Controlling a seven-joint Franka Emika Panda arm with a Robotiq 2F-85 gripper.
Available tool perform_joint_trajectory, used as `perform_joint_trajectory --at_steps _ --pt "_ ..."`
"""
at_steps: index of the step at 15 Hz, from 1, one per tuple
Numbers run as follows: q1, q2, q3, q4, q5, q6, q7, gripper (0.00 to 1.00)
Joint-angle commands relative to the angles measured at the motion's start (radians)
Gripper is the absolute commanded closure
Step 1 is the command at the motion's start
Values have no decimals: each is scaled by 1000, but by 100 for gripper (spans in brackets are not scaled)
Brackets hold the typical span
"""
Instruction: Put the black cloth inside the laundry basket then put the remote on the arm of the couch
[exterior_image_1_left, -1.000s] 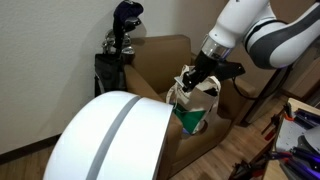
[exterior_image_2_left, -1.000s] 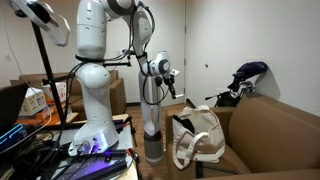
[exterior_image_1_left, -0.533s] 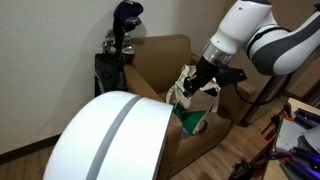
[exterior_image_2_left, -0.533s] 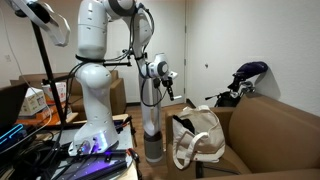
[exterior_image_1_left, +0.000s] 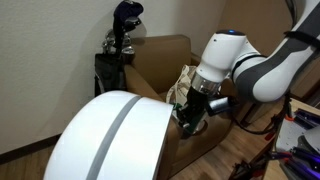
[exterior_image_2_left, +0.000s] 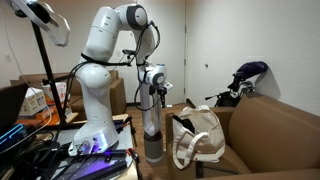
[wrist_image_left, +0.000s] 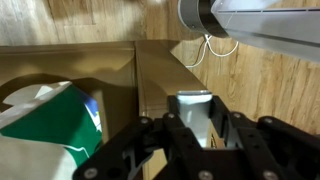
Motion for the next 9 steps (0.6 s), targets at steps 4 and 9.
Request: perform_joint_trajectory --at_steps 4,9 --pt "0 124 -26 173 71 -22 -193 86" --pt "11 154 -74 230 110 -43 -215 86"
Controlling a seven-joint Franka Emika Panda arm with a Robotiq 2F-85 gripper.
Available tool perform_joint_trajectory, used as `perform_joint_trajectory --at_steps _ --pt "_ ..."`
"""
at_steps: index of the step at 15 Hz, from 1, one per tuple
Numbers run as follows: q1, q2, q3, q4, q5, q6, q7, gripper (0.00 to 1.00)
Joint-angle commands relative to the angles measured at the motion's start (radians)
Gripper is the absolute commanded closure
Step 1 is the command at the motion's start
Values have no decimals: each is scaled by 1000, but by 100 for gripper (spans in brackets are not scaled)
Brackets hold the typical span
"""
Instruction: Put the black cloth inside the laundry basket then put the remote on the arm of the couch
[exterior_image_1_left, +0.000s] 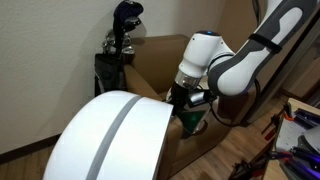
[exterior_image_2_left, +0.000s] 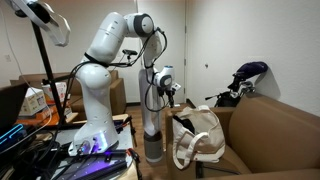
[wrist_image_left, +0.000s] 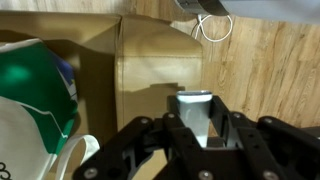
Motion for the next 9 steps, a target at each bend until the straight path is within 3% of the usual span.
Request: perform_joint_trajectory --at_steps 1,9 --pt "14 26 -36 39 62 -29 -36 86" --pt "69 84 -125 84 60 -67 -10 86"
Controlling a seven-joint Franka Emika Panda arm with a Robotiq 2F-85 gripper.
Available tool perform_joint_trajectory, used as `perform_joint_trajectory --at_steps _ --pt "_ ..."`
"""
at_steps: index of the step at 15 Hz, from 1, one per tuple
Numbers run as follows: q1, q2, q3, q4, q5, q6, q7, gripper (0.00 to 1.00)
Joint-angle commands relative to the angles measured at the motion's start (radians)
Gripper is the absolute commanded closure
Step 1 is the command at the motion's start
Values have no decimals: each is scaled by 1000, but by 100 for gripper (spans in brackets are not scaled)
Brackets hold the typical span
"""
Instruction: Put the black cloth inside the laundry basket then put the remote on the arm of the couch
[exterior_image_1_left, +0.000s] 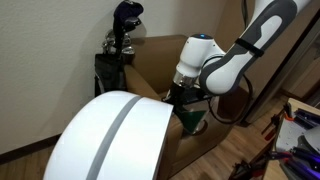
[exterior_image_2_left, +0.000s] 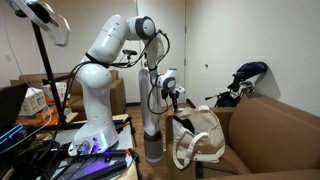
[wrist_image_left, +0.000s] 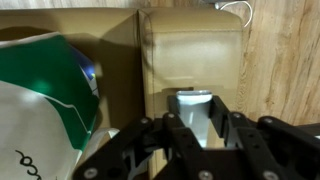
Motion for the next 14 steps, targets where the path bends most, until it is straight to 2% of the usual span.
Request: perform_joint_trajectory --at_steps 1,3,8,12,13,14 --pt "36 37 -40 35 22 -37 -7 86" --pt "47 52 -52 45 21 -43 -5 86" --pt "19 61 -12 55 30 -14 -46 86" --pt "28 66 -16 63 29 -27 -38 85" --pt "31 66 -20 63 31 -22 -31 39" --pt "29 65 -18 63 32 -25 -32 38"
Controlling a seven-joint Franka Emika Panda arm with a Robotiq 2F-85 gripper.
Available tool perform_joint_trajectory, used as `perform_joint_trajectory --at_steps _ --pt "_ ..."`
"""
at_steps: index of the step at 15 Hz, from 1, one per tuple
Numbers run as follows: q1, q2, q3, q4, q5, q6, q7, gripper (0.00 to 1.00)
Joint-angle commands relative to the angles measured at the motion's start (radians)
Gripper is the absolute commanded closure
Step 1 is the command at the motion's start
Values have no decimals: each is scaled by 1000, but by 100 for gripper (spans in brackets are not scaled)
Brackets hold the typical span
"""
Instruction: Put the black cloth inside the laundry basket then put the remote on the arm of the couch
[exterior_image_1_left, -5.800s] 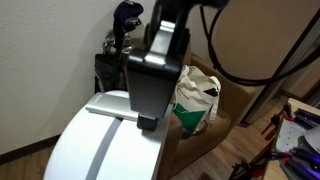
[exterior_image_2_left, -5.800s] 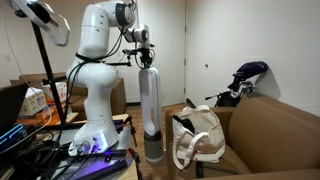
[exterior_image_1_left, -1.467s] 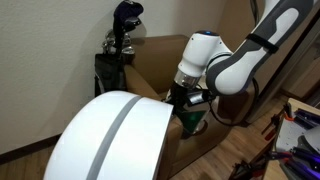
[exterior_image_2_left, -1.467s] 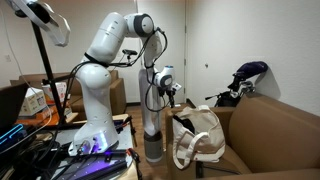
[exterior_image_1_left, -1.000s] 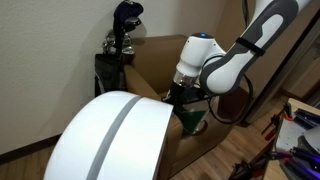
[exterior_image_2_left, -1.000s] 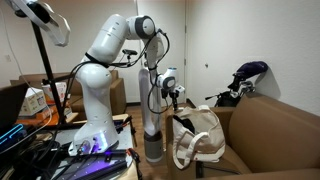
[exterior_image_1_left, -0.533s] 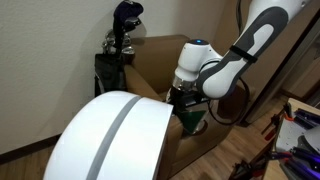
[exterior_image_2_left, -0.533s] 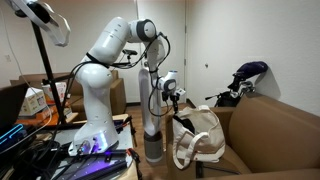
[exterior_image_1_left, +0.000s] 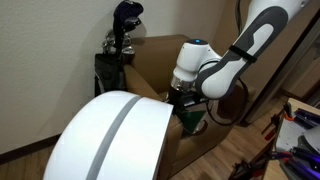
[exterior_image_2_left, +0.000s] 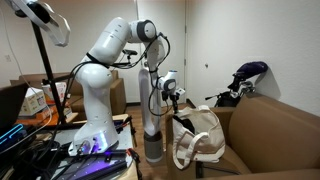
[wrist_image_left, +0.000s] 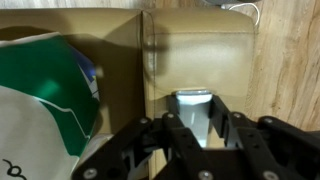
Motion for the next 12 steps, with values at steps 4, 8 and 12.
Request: perform_joint_trajectory --at_steps 4,8,12 --pt "8 2 4 22 29 -16 -25 14" --pt "58 -50 -25 31 17 -61 13 0" --pt "87 -161 -12 50 7 -216 52 0"
